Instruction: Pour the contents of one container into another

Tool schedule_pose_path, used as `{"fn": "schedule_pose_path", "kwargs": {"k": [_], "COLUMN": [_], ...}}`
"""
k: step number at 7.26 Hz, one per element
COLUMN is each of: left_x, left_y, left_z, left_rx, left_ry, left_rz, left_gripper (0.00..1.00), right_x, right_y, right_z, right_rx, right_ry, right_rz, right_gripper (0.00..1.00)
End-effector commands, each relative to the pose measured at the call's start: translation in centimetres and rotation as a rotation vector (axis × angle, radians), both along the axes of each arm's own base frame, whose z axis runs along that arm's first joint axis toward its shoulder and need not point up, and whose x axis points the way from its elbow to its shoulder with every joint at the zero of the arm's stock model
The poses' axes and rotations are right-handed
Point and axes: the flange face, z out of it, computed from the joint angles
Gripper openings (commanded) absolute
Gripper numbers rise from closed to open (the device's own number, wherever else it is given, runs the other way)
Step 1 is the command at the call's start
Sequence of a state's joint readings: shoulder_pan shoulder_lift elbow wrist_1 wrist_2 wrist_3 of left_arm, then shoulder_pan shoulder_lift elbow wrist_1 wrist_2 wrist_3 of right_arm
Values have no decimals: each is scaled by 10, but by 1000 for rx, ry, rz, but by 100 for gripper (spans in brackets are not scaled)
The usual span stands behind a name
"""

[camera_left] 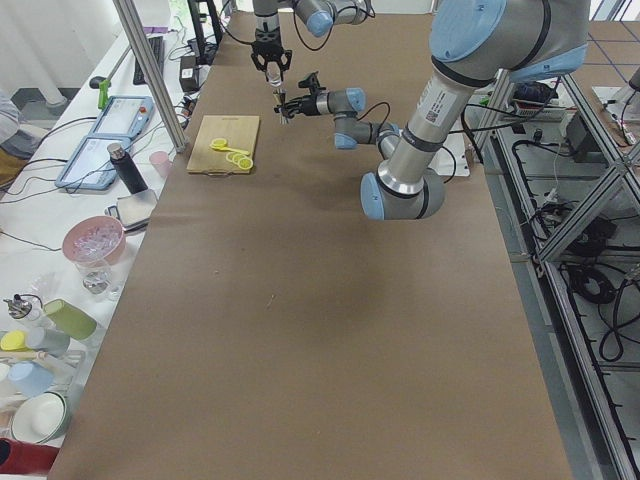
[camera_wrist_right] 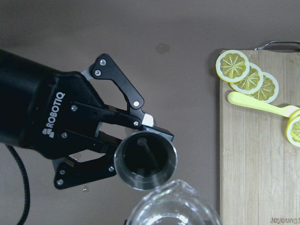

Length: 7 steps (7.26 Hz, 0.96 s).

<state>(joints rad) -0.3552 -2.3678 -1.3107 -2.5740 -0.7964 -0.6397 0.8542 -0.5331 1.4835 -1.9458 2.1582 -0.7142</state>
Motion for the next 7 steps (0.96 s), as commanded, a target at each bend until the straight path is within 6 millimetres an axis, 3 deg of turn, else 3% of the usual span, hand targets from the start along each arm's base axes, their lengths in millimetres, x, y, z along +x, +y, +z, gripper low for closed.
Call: {"fn": "schedule_pose_path", "kwargs": {"k": [1,7], "left_x": [1,4], "left_y": [2,2], "left_z": [-1,2], "left_rx": [0,-6], "left_ry": [3,5], "left_rz": [7,9], "left_gripper": [0,0], "right_x": [0,2], "right_y": [2,7], "right_z": [2,1], "right_rx": [-15,-64], "right_ry": [30,121], "right_rz": [-19,-44], "right_gripper": [0,0]}}
